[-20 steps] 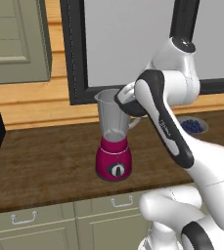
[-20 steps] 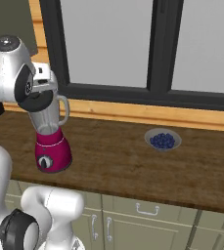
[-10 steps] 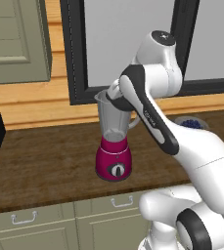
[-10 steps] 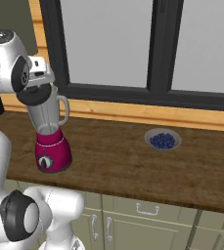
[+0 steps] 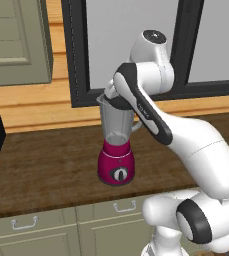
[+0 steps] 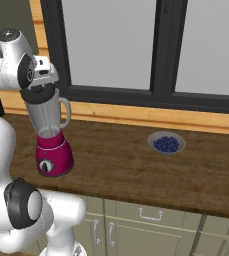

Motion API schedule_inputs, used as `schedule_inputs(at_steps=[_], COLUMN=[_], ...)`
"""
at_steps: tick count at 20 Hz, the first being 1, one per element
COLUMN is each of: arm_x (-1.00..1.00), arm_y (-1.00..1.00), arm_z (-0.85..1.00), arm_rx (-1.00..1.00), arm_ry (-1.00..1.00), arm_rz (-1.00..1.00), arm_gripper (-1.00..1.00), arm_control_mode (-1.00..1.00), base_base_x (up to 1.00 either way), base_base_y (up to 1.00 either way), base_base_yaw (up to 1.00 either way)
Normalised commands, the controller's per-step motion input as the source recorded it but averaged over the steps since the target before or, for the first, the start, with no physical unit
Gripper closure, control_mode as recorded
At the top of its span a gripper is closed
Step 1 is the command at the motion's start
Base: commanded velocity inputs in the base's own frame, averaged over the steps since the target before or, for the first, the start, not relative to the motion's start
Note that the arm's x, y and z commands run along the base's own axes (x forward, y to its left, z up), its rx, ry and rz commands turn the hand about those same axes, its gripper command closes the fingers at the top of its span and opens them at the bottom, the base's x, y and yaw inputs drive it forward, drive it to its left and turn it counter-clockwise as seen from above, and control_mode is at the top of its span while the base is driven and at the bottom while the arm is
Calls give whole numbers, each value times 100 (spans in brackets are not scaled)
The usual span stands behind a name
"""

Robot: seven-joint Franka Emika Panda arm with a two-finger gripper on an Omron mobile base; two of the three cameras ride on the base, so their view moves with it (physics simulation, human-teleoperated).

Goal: Close the lid blender by securely placing the lid on top.

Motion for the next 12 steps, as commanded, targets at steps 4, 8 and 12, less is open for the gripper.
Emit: schedule_inputs(at_steps=[4,8,12], arm_x=[27,23,20], arm_y=[26,15,1], arm_z=[0,0,0], arm_rx=[-6,-4,-1], arm_ry=[2,1,0], arm_rz=[0,0,0], arm_gripper=[100,100,100], arm_control_mode=[-100,-100,-100], base_base_x=[0,0,0], base_base_y=[0,0,0], base_base_yaw=[0,0,0])
